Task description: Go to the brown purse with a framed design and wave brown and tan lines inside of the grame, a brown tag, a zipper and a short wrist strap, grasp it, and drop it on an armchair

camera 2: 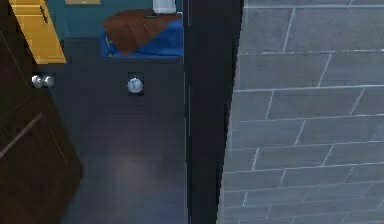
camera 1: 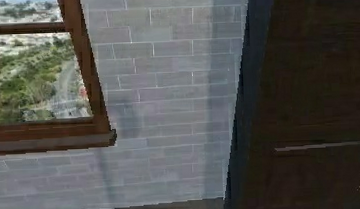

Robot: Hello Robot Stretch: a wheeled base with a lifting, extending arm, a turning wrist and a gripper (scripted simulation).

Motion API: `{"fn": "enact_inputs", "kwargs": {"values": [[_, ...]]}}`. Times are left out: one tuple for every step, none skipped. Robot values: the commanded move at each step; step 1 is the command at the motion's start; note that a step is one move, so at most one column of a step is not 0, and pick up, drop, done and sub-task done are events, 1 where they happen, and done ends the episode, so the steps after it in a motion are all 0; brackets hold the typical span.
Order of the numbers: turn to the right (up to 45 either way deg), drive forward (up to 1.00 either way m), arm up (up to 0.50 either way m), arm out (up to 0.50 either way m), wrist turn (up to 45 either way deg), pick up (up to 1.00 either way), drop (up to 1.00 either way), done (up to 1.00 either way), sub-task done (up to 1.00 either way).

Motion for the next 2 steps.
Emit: {"fn": "enact_inputs", "kwargs": {"values": [[45.0, 0.00, 0.00, 0.00, 0.0, 0.00, 0.00, 0.00, 0.00], [18.0, 0.00, 0.00, 0.00, 0.0, 0.00, 0.00, 0.00, 0.00]]}}
